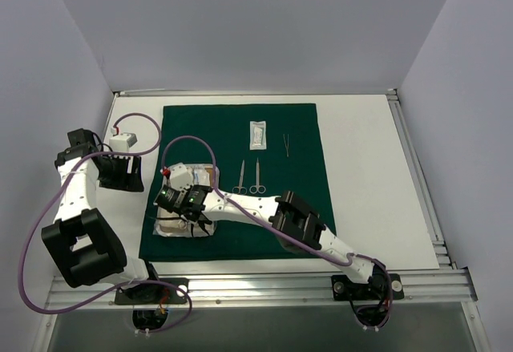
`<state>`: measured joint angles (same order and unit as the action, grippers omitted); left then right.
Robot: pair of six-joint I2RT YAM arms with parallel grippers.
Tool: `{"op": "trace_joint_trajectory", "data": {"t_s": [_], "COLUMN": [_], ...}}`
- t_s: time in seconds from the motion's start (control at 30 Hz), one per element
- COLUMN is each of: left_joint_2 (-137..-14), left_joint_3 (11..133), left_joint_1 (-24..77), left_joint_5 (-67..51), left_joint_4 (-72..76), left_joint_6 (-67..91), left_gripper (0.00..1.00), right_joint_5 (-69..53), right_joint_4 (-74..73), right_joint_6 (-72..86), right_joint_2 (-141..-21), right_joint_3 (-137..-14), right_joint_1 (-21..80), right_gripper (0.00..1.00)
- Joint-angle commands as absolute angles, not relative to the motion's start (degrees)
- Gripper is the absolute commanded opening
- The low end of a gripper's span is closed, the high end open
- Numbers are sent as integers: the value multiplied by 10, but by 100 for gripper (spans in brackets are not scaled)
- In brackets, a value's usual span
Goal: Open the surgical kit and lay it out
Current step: Pick up the medical item from the container.
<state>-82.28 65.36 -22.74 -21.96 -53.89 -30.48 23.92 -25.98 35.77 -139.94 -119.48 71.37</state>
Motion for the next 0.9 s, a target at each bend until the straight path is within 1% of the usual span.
{"op": "trace_joint_trajectory", "data": {"t_s": [0.0, 0.37, 0.43, 0.5, 0.53, 0.73, 0.87], "left_joint_2": [-817, -816, -818, -824, -824, -822, -822], "left_joint_3": [672, 662, 663, 664, 665, 664, 666], "left_joint_1": [-234, -236, -237, -237, -237, -238, -238], "left_joint_5": [-242, -241, -242, -242, -243, -244, -244], "left_joint_4": [-549, -543, -542, -542, -542, -546, -549], "left_joint_6": [-318, -323, -323, -320, -320, -323, -323], "left_gripper": [76, 76, 76, 76, 76, 76, 76], "right_joint_5": [237, 210, 207, 206, 205, 213, 225], "right_joint_4": [-315, -289, -286, -284, -283, -277, -252], "right_joint_6": [362, 359, 358, 356, 354, 349, 347], "right_joint_2": [-1412, -1422, -1421, -1421, -1420, -1398, -1348], "right_joint_3": [-1204, -1173, -1171, -1171, -1171, -1166, -1149], "right_joint_1": [722, 709, 709, 709, 709, 711, 712], "right_gripper": [16, 11, 8, 1, 0, 0, 0]}}
